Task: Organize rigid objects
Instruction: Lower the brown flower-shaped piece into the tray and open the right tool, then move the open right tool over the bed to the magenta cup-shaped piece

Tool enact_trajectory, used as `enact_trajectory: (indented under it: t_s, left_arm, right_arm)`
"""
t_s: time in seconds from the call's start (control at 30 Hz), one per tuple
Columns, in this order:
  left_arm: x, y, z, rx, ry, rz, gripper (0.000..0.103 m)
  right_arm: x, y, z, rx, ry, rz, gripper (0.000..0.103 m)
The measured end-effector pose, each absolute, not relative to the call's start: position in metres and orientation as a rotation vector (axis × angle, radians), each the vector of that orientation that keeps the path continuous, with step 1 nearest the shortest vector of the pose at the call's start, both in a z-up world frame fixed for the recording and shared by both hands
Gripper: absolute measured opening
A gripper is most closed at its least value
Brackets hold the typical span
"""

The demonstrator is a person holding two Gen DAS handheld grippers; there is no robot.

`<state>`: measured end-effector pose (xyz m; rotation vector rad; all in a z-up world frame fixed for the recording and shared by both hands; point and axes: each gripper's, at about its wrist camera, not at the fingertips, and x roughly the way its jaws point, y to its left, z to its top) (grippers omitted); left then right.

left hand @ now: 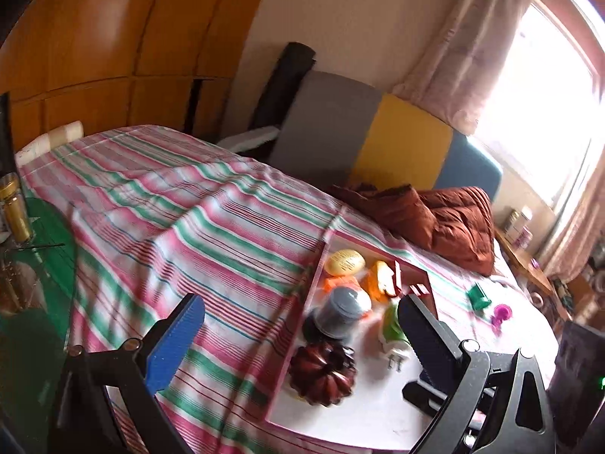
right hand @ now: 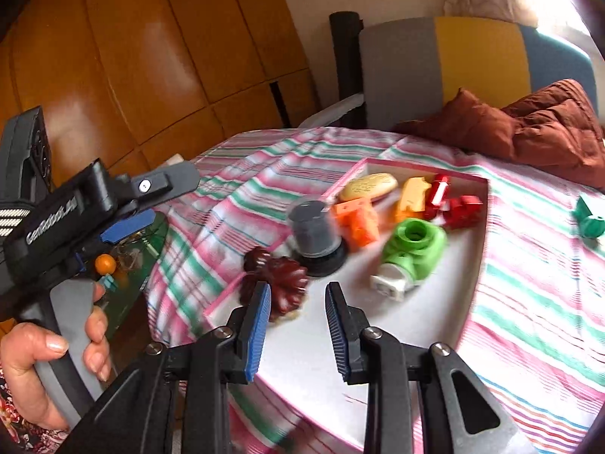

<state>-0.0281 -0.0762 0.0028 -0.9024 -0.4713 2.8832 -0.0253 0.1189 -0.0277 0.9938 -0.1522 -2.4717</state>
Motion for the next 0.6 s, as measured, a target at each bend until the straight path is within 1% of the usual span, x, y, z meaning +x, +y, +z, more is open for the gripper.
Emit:
enact_trajectory:
  t_s: [0.2, 0.4, 0.6]
  left_arm:
    - [-0.026, -0.042, -0.002, -0.953, -0.273, 2.866, 0.103]
    - [-0.024, -0.024, -0.005, -0.994, -0.203, 2.834, 0.103]
    - [-0.023, -0.007, -0.002, -1.003, -0.182, 2.797, 0.103]
  right_arm:
    - [-0.024, 0.153, -0.025, 1.018, -0.234, -2.541, 0.03]
    - [-0.021, 0.184, -0.025, 1.029, -0.259, -2.607, 0.03]
    - [-0.017, 0.223, -0.031, 1.076, -0.302, -2.674, 0.03]
